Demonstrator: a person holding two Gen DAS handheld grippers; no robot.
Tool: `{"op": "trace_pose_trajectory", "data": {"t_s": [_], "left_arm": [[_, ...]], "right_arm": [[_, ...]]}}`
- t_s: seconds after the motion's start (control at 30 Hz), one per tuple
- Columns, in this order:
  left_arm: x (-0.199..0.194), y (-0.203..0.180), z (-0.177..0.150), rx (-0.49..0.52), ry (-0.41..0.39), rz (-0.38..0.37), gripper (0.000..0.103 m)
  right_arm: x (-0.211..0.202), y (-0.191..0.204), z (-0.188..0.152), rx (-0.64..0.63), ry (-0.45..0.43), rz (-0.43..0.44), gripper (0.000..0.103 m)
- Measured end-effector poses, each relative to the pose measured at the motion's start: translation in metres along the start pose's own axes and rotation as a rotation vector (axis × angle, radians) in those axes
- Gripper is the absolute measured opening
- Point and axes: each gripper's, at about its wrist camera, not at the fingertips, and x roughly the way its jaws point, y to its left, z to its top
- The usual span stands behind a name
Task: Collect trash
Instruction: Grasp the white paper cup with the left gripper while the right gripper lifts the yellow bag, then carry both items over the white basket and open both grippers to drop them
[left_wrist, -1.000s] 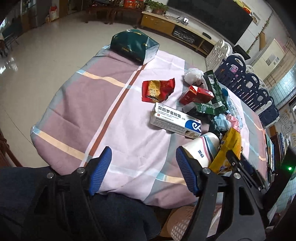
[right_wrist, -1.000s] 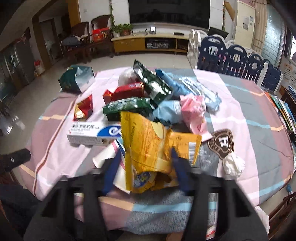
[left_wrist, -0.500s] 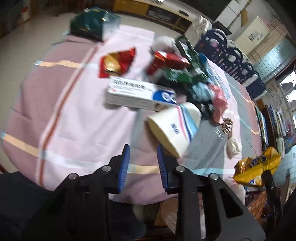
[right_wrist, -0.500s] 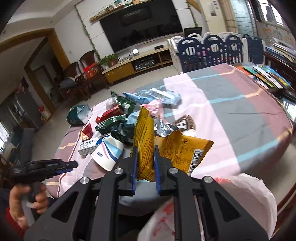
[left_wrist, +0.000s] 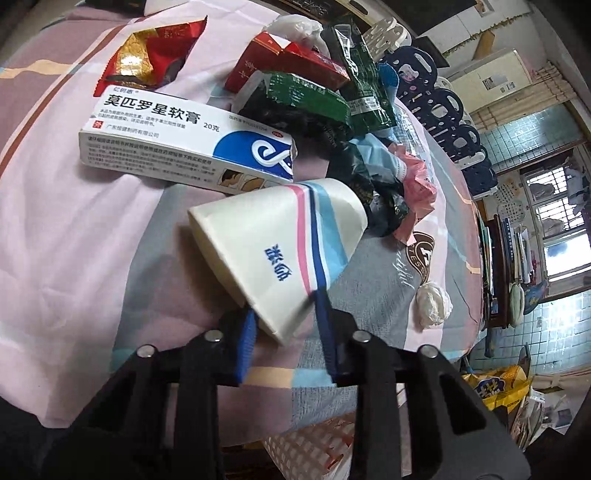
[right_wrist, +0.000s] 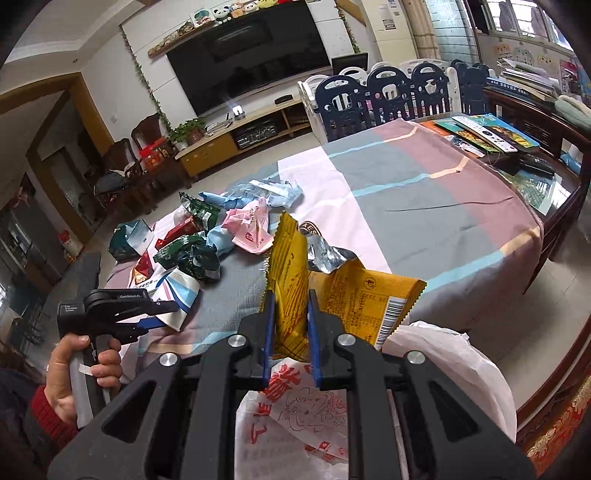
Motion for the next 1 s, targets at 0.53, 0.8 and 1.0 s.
{"op": "trace_pose_trajectory", "data": {"t_s": [0.53,0.8,1.0], "left_arm": [[-0.094,-0.051,-0.048,0.248,-0.1,-0.105,0.004],[-0.11,-0.135,-0.145,0.611,0.038,-0.253,0.004],[-0.074,-0.154,-0.194,0.722,0.249,-0.302,0.008]], "right_arm": [[-0.057,0.031,-0.01,-0.113,-0.022,-0.081,0.017],[-0.094,-0.009,-0.029,-0.072,0.084,-0.238,0.024],[-0.126,-0.042,-0.028,0.111,0.016,-0.331,0.066]]}}
